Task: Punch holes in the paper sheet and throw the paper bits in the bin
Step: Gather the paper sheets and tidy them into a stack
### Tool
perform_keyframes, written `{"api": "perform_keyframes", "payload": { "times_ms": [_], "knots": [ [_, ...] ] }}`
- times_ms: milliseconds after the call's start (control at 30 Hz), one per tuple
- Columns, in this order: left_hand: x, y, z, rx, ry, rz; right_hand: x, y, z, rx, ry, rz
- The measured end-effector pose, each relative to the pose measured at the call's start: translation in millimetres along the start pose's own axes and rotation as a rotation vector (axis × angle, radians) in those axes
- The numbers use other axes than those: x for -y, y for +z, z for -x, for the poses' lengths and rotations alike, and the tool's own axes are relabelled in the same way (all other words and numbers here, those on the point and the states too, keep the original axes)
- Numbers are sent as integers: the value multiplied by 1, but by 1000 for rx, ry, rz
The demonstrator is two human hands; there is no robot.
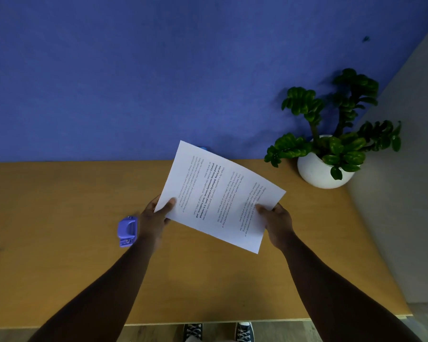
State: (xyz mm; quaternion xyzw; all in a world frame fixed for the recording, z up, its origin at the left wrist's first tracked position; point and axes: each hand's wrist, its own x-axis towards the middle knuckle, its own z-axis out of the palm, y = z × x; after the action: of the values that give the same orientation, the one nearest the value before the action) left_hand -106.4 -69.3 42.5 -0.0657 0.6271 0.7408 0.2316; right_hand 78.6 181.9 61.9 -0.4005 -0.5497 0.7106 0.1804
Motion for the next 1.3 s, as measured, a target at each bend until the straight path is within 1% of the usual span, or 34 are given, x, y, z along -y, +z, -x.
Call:
{"api": "perform_keyframes", "payload": {
  "times_ms": [100, 167, 267, 367, 433, 533, 600, 667, 767, 833, 933, 1033, 1100, 1200, 1300],
  "knots": [
    [5, 12, 4, 25, -15, 73, 0, 4, 2, -7, 31, -58],
    [6, 21, 8, 56, -18, 93, 1, 8, 2, 20, 58, -112],
    [6, 33, 13, 106, -30, 82, 4, 17, 3, 88, 98, -190],
    [4, 43, 18, 215, 8, 76, 4, 25, 3, 148, 139, -247],
    [2, 46, 18, 241, 23, 34, 4, 28, 4, 180, 165, -259],
    [-3, 44, 17, 216, 39, -67, 4, 28, 4, 217, 173, -186],
    [-7, 41, 14, 229, 77, -112, 4, 24, 3, 189, 167, -139],
    [-12, 39, 13, 227, 115, -159, 3, 20, 2, 161, 168, -142],
    [-20, 36, 11, 205, 195, -289, 1, 11, 0, 146, 158, -110],
    [-23, 34, 9, 242, 233, -318, -1, 7, 0, 144, 133, -35],
    [-27, 34, 8, 319, 295, -363, -4, 3, -2, 132, 90, 166],
    [-24, 37, 8, 373, 309, -438, -8, 5, -3, 137, 57, 294],
    [-20, 40, 11, 381, 303, -467, -8, 9, -2, 134, 31, 351],
    [-11, 44, 15, 331, 293, -507, -9, 14, -1, 103, -5, 426],
    [-4, 44, 19, 285, 282, -468, -10, 18, -1, 61, -44, 487]
  ]
}}
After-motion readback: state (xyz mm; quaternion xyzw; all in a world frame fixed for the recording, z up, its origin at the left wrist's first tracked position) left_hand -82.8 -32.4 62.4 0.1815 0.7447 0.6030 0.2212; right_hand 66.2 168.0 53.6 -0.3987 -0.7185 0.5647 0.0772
